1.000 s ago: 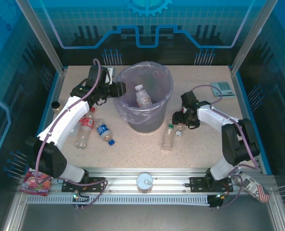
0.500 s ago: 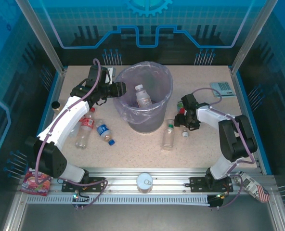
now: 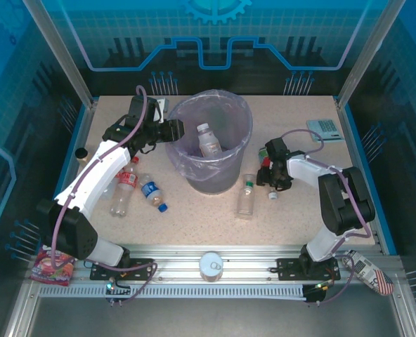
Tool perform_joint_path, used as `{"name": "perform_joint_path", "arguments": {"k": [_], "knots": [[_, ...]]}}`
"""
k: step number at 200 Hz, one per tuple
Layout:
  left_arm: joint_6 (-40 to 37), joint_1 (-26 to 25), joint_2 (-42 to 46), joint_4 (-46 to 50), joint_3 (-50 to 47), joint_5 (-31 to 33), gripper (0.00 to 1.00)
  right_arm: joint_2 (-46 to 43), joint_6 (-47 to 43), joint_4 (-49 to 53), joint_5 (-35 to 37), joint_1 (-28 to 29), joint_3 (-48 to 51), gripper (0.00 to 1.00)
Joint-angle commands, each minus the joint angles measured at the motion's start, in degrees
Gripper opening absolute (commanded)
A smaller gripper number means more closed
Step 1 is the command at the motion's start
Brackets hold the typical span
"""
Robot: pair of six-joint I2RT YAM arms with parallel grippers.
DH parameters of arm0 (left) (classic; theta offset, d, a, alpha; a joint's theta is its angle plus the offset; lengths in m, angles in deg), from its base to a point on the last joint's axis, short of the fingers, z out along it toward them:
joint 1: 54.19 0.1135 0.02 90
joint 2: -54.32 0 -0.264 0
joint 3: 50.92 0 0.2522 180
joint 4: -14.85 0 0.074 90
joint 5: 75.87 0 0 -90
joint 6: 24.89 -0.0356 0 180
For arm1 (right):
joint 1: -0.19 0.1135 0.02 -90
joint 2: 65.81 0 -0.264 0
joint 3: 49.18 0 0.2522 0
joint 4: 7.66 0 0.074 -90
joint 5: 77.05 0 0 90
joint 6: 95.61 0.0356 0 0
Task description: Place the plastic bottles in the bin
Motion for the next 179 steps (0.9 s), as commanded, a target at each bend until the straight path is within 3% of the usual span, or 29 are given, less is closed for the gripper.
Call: {"name": "perform_joint_path", "arguments": {"k": [1, 61, 107, 146, 179], "knots": [[-1.89, -0.23, -1.45, 3.72, -1.15, -0.11, 0.56, -4.19, -0.63, 1.29, -0.17, -0.94, 1.11, 0.64], [-1.79, -0.23, -1.61, 3.64, -1.20, -0.05, 0.56, -14.42, -3.39, 8.69, -2.64, -1.32, 0.78, 0.59], [-1.79, -0.23, -1.70, 3.64, -1.22, -0.03, 0.56, -28.47, -5.30, 18.99, -3.09, -0.85, -0.45, 0.56], [-1.60, -0.23, -1.75, 3.62, -1.20, -0.20, 0.56, -36.96, -4.66, 25.41, -4.82, 0.90, -6.38, 0.54], [-1.53, -0.31, -1.70, 3.58, -1.26, -0.12, 0.56, -37.30, -4.90, 28.01, -4.07, 5.32, -15.57, 0.54]]}}
